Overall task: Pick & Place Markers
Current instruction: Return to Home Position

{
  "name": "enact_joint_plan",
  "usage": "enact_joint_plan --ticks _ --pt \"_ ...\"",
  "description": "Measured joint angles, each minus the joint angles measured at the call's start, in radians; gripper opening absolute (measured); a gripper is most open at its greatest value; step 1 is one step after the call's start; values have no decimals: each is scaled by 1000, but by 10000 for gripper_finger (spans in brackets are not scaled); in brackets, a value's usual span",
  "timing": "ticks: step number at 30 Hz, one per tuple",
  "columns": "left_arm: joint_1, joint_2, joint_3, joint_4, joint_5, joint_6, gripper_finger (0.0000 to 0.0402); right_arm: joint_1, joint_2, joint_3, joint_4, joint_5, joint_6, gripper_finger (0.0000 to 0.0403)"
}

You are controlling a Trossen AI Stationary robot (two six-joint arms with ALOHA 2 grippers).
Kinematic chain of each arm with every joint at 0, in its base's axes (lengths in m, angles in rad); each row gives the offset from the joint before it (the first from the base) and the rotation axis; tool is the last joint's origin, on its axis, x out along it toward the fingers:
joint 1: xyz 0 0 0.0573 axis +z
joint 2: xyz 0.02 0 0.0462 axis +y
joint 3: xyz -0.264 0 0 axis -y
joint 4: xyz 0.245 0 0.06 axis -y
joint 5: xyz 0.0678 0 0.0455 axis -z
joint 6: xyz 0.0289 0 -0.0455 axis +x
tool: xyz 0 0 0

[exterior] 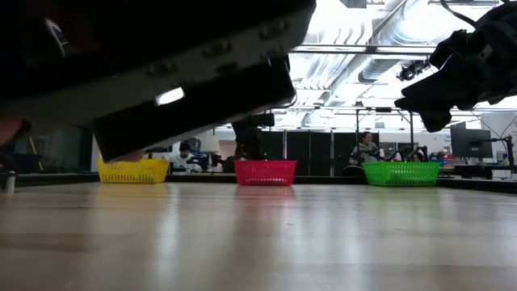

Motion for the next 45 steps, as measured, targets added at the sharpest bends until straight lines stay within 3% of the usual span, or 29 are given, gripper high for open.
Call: enact_joint_plan --ticks 5,11,16,21,32,40,45 --pt "0 0 7 -14 -36 0 81 0 0 0 0 0 0 126" --pt "0 -15 117 -148 -29 -2 79 0 0 0 0 0 0 126" --pt "-10 -73 160 -188 63 -45 41 0 0 0 0 0 0 126" --pt "-44 -137 160 -230 82 -57 6 0 0 0 0 0 0 126" --pt "-200 -245 160 -312 147 -106 1 0 0 0 0 0 0 126" --pt "-345 -246 158 -300 222 -90 0 0 0 0 0 0 0 126" --pt "-423 -246 119 -187 166 -183 0 0 0 0 0 0 0 126"
